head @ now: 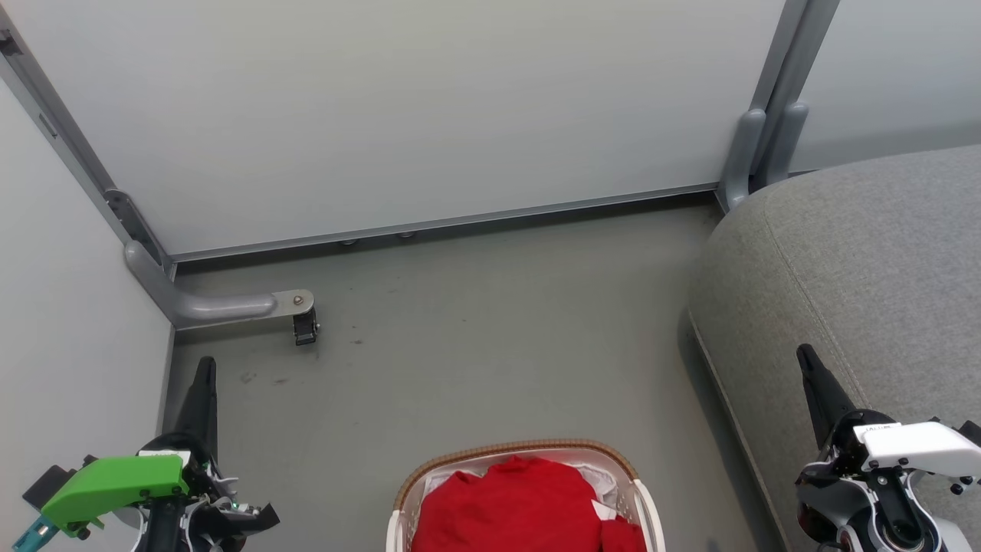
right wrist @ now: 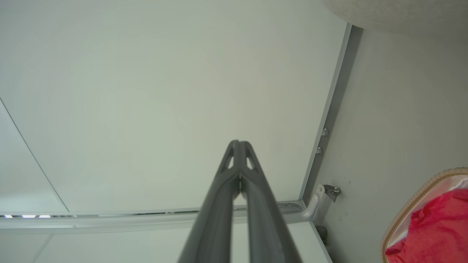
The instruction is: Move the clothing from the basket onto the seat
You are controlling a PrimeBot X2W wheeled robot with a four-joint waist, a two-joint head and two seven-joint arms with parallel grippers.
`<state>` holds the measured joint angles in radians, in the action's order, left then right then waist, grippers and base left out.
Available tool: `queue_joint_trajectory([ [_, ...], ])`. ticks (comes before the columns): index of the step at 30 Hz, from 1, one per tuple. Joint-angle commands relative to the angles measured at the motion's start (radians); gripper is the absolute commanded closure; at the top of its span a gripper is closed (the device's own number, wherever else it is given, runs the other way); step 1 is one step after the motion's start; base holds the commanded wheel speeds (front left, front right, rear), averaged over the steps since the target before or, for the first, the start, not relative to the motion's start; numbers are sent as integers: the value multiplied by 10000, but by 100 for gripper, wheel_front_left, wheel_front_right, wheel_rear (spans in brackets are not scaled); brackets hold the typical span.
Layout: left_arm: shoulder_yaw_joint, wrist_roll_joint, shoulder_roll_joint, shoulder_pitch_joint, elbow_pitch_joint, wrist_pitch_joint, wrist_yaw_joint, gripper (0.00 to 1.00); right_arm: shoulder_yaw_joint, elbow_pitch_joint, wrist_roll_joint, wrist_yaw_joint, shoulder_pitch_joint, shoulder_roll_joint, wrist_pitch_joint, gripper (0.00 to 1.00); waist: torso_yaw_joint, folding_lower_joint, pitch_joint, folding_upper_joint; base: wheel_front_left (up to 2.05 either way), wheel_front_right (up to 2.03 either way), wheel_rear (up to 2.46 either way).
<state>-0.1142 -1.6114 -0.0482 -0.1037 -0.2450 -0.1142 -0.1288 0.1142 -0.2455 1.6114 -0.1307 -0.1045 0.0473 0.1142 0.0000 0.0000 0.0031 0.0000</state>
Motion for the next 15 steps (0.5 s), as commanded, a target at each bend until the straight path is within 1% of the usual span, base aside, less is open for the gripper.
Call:
queue_joint_trajectory([
  [1,-16,-32,-41,-113,15,-23,-49,100,11,34,32,0,-77,61,24,100,0,0,0,0,0,0,0],
  [15,-16,-32,-41,-113,15,-23,-50,100,11,34,32,0,-77,61,24,100,0,0,0,0,0,0,0],
])
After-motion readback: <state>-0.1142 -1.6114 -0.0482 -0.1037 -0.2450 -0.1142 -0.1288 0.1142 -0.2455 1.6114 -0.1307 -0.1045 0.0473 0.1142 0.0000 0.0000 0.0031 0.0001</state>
